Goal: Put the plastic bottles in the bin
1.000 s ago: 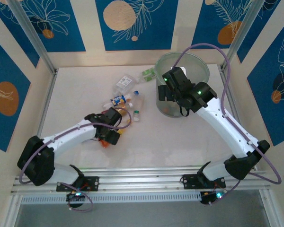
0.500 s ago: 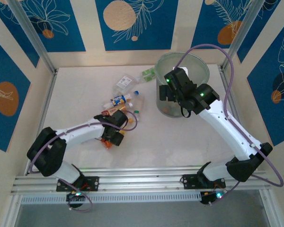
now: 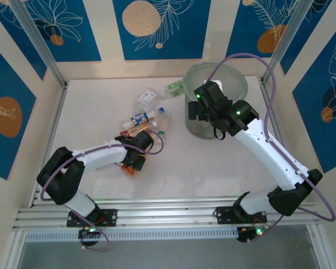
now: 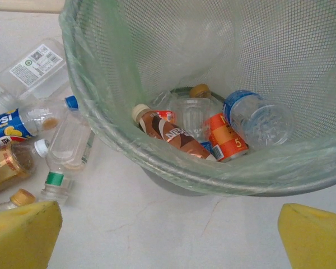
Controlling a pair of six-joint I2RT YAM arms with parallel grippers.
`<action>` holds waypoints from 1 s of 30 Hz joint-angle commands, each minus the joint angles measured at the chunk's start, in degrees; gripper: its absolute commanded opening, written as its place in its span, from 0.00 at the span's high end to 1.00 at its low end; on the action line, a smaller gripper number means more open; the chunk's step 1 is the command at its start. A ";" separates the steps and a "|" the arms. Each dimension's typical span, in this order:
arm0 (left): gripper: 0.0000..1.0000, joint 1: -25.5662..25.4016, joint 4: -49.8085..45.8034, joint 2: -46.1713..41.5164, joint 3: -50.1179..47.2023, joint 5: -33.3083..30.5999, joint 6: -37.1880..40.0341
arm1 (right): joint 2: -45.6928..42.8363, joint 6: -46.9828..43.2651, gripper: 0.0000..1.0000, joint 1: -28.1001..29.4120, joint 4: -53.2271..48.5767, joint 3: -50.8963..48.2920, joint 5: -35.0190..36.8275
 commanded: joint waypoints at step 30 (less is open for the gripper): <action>0.56 -1.50 33.29 -23.97 1.89 19.10 3.22 | -2.80 5.65 0.01 -2.22 26.88 -7.04 -46.02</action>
